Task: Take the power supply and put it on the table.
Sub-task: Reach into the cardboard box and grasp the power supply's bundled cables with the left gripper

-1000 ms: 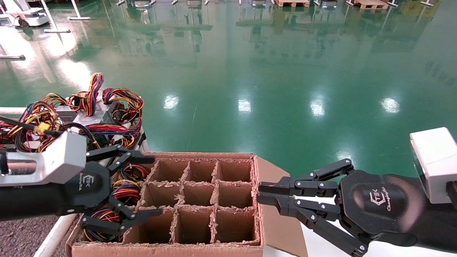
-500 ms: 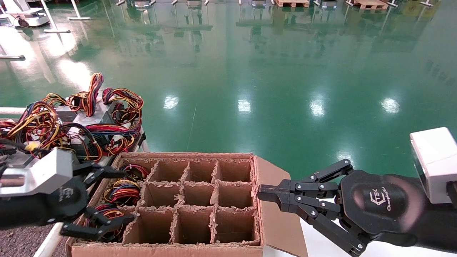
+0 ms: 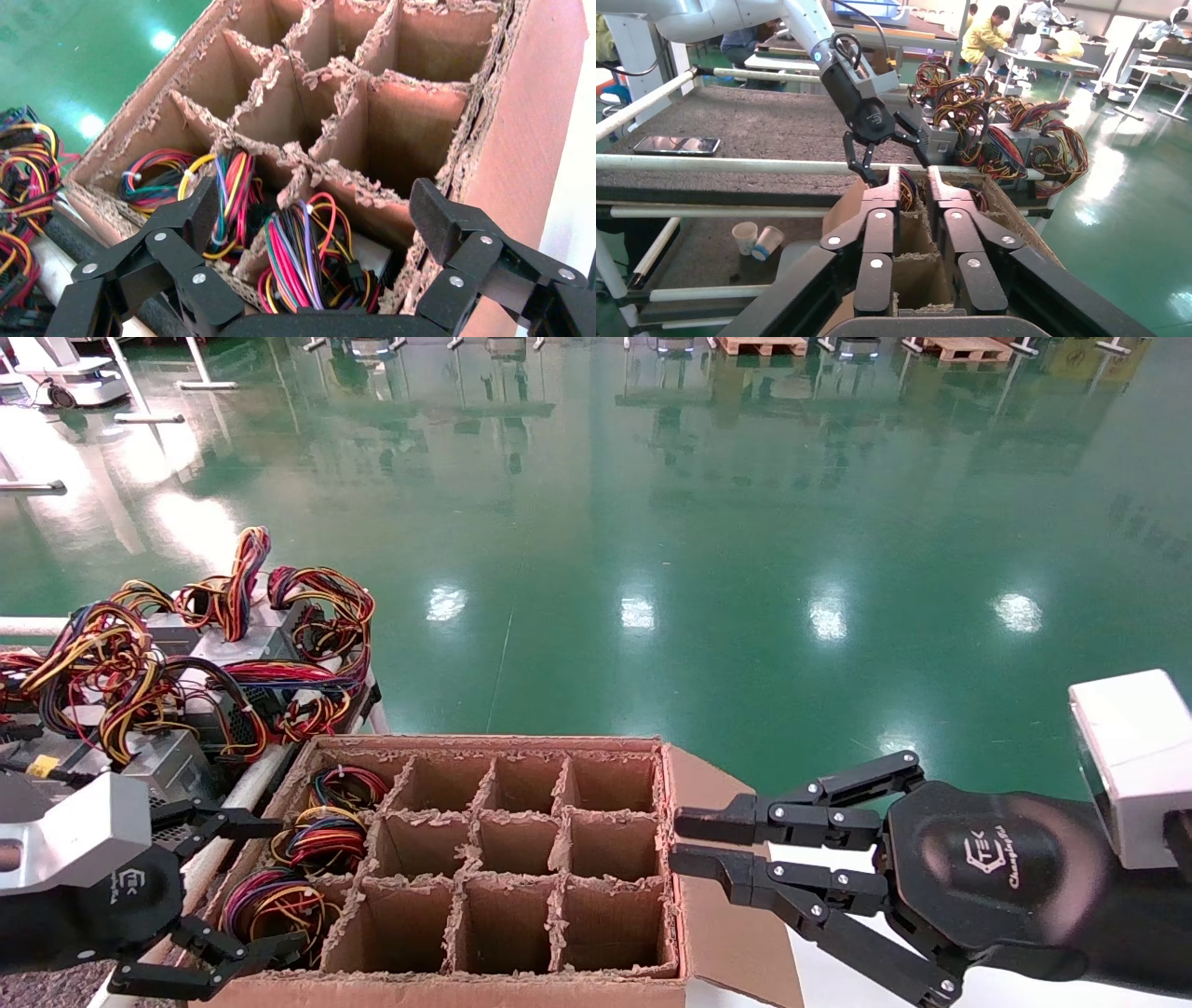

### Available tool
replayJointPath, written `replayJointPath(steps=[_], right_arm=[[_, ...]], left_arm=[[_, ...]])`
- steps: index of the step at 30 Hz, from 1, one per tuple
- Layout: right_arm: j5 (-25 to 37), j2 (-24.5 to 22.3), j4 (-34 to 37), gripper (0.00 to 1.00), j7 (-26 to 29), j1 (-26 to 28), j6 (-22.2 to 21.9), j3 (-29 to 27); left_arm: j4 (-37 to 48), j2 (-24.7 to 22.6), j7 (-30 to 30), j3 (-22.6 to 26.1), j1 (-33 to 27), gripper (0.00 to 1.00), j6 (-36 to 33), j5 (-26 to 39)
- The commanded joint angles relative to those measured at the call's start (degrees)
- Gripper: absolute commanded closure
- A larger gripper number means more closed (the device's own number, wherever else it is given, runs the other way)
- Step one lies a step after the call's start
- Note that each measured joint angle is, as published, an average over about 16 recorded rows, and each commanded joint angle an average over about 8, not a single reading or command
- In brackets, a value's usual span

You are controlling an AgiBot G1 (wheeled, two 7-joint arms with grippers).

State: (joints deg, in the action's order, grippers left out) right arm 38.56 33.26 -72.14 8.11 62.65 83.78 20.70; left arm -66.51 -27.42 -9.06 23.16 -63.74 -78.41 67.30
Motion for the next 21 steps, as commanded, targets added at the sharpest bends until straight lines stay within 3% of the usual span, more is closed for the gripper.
replayJointPath(steps=[1, 21], right_arm=[[0.0, 0.0, 0.0, 0.0, 0.0, 0.0, 0.0, 0.0], [0.0, 0.0, 0.0, 0.0, 0.0, 0.0, 0.0, 0.0]], left_arm=[[0.0, 0.3, 0.3, -0.2, 0.7, 1.0, 0.4, -0.3], [1.0, 2.4, 2.0, -1.6, 6.4, 1.0, 3.7, -2.6]])
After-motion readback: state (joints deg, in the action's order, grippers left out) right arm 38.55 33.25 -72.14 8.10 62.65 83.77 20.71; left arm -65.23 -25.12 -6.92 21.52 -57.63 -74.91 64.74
